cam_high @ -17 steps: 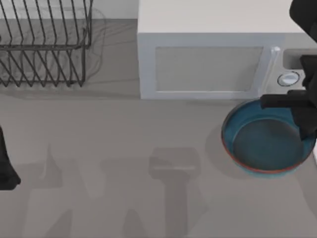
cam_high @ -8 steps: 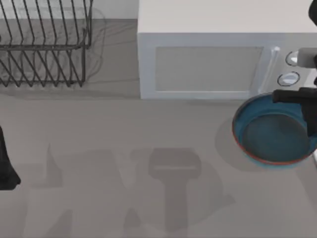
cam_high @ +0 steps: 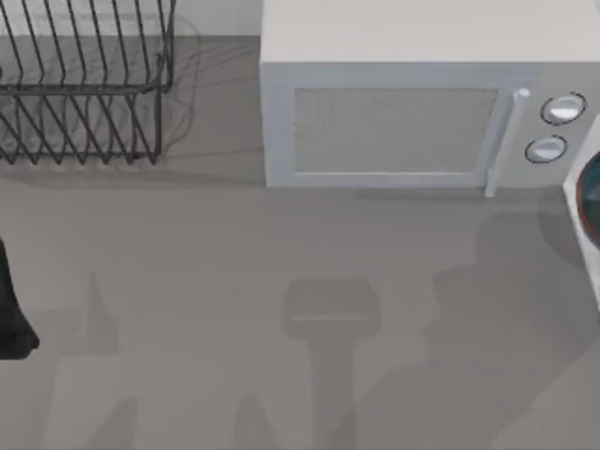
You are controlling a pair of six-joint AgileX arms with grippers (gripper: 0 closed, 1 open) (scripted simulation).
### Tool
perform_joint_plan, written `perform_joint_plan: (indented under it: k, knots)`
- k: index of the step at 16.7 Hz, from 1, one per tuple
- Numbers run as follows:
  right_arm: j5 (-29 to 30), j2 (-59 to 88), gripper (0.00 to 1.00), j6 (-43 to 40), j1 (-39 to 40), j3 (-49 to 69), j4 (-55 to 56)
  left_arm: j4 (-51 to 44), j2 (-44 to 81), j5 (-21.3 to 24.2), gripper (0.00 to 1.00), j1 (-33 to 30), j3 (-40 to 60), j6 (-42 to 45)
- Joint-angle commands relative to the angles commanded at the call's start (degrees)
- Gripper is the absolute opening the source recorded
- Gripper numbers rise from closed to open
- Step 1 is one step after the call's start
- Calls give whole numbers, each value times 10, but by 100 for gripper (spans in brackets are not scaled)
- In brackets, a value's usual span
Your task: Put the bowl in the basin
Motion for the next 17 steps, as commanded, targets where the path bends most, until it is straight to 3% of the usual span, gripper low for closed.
perform_joint_plan:
  k: [5,9,13,17]
  knots:
    - [-67,-10,0,-63,-148,-129,376,0,0,0,100,0,0,0]
    - [-133,-30,0,-102,-189,-195,629,0,0,0,100,0,0,0]
    - [-193,-58,0,-123,-185,-229,791,0,0,0,100,0,0,0]
    - [-222,-76,0,-129,-174,-239,855,0,0,0,100,0,0,0]
